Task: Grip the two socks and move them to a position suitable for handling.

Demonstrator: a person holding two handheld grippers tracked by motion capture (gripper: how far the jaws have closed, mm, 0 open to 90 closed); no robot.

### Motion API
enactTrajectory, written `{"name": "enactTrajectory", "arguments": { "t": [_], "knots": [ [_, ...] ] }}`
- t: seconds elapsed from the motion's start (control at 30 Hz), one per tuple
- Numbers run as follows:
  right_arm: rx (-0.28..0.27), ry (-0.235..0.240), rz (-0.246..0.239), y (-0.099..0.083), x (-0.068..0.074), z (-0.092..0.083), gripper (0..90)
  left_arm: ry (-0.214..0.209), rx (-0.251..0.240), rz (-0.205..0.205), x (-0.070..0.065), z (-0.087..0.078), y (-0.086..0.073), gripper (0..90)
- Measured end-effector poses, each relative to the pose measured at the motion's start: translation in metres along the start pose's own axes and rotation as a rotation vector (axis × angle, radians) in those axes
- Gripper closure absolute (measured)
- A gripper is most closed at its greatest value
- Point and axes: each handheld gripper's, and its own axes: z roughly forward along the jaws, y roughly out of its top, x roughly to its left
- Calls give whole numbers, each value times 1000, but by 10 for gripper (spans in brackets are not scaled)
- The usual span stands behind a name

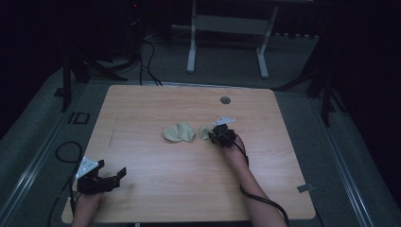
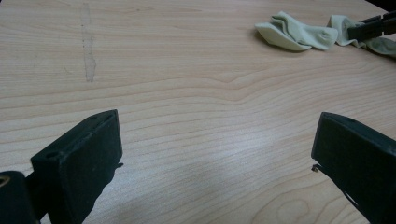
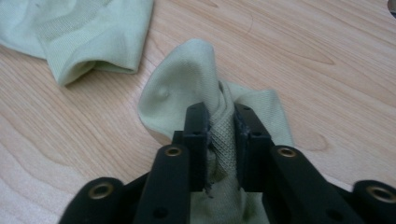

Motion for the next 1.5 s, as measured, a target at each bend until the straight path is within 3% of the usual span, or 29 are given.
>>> {"name": "enactTrajectory", "arguments": {
  "t": [0.17,0.23,0.3,0.53,0.8,1.0,1.27,1.33,1.43,1.5],
  "knots": [
    [-5,-24,10,7,0,-11,789,0,1,3,-1,0,0,17],
    [-14,-13,3,11,2,-19,789,0,-1,2,0,0,0,17],
    [-19,-29,-11,16,5,-28,789,3,-2,3,0,-1,0,17],
    [-62,-14,-10,26,14,-65,789,1,-1,6,-2,-1,1,17],
    [-109,21,-16,19,31,-102,789,0,-6,6,-3,-1,2,17],
    [-130,54,-45,6,52,-123,788,-5,-5,10,-4,-1,2,17],
    [-138,96,-62,-18,81,-130,787,-14,-6,21,-6,0,3,17],
    [-126,102,-84,-24,90,-127,788,-18,-5,24,-7,0,3,17],
    [-120,114,-79,-31,97,-123,787,-23,-5,29,-7,0,3,17],
    [-84,117,-85,-41,106,-112,787,-31,-4,36,-9,1,3,17]
  ]
}}
